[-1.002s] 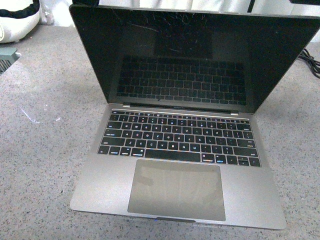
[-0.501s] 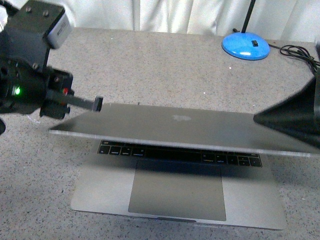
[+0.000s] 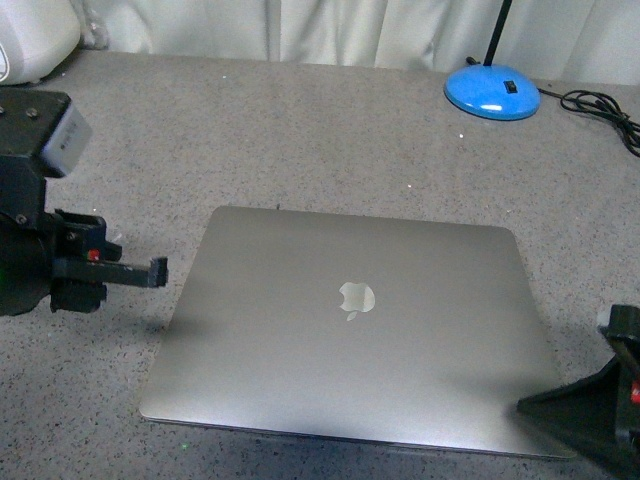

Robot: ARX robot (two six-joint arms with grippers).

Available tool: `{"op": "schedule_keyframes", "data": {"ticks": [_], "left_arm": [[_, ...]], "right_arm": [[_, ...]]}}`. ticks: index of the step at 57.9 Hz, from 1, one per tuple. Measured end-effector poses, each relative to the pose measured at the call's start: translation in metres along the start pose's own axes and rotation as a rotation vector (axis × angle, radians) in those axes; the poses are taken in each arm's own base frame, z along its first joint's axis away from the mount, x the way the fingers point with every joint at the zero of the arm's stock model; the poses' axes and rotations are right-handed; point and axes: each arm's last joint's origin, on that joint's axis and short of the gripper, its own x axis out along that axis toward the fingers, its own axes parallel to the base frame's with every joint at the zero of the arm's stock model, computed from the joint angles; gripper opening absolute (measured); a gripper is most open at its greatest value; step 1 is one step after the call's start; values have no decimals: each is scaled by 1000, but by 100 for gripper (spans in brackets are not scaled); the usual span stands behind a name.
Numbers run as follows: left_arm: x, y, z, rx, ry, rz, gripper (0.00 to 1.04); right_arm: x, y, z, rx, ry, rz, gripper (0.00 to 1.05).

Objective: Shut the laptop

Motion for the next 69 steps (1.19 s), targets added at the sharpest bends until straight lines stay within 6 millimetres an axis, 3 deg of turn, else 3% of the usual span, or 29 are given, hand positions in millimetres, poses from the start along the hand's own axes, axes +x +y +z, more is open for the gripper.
{"op": "schedule_keyframes", "data": {"ticks": [15, 22, 30, 35, 40, 42, 43, 49, 54, 69], "left_arm": [[-43, 26, 36, -164, -262, -16, 4], [-73, 45, 40, -203, -372, 15, 4], [-110, 68, 28, -248, -462, 68, 4], [-130, 77, 13, -289, -474, 94, 4], [-147, 80, -3, -325, -469, 103, 14], [-150, 79, -5, -269, -521, 83, 10], [-152, 77, -5, -204, -574, 86, 5], [-157, 68, -9, -73, -643, 106, 4], [-159, 61, -15, -47, -641, 116, 4], [-162, 51, -22, -25, -663, 117, 4]], "right_arm": [[-52, 33, 19, -371, -573, -111, 1], [-80, 41, 8, -506, -810, -163, 1], [-107, 39, -15, -581, -1035, -257, 1], [-115, 33, -27, -605, -1068, -329, 1], [-121, 29, -36, -626, -1083, -331, 15], [-124, 30, -36, -632, -1104, -323, 24], [-125, 31, -36, -654, -1108, -297, 23], [-130, 23, -36, -789, -1095, -177, 1], [-127, 14, -39, -792, -1106, -198, 1], [-131, 13, -45, -804, -1114, -193, 1]]}}
